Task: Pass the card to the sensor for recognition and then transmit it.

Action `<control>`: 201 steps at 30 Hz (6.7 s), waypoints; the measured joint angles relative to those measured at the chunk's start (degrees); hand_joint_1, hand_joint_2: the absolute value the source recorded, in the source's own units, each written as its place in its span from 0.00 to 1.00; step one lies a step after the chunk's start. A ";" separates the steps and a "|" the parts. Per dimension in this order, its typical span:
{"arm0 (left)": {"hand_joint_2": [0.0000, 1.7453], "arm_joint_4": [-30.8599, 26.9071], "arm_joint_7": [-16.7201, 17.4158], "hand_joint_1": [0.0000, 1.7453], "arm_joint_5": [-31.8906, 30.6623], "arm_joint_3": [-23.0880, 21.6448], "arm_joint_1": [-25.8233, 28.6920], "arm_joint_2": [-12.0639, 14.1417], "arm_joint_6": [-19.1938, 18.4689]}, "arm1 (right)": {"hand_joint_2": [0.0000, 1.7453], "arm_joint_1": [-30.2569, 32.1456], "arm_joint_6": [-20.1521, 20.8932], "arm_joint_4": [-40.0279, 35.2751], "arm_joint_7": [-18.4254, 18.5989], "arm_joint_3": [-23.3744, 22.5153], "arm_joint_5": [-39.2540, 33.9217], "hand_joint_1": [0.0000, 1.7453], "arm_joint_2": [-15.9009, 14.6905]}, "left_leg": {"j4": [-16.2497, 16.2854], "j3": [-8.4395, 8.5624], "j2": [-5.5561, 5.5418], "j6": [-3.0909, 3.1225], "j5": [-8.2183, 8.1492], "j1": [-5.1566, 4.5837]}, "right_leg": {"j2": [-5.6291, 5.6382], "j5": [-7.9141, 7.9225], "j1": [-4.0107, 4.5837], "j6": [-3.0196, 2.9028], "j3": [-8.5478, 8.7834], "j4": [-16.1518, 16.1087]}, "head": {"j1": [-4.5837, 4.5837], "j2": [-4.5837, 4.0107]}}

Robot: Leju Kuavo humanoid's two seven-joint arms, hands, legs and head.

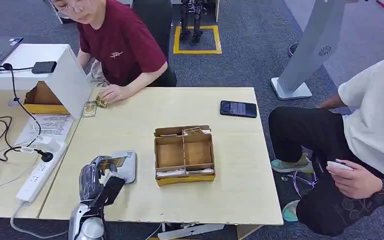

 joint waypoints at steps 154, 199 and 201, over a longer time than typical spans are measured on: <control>1.00 24.70 9.42 1.00 -2.82 13.51 -13.79 3.58 -7.41 | 0.00 -0.38 1.88 -0.02 -1.81 -5.84 11.19 0.00 1.31 | -0.13 0.24 0.01 -0.18 0.32 0.01 | -0.01 0.26 0.00 -0.12 0.22 0.04 | 0.00 0.00; 1.00 18.91 0.57 1.00 24.57 18.73 -11.02 1.42 -25.00 | 0.00 -0.57 1.88 -0.02 -2.36 -7.54 13.37 0.00 1.64 | -0.13 0.10 -0.16 -0.15 0.48 0.02 | -0.16 0.34 0.00 -0.11 0.08 0.04 | -0.02 0.00; 1.00 16.50 0.04 1.00 28.07 19.98 -10.46 0.55 -25.70 | 0.00 -0.57 1.90 -0.02 -2.34 -7.54 13.62 0.00 1.73 | -0.13 -0.01 -0.14 -0.17 0.50 0.02 | -0.13 0.40 0.01 -0.14 -0.03 0.04 | -0.02 0.00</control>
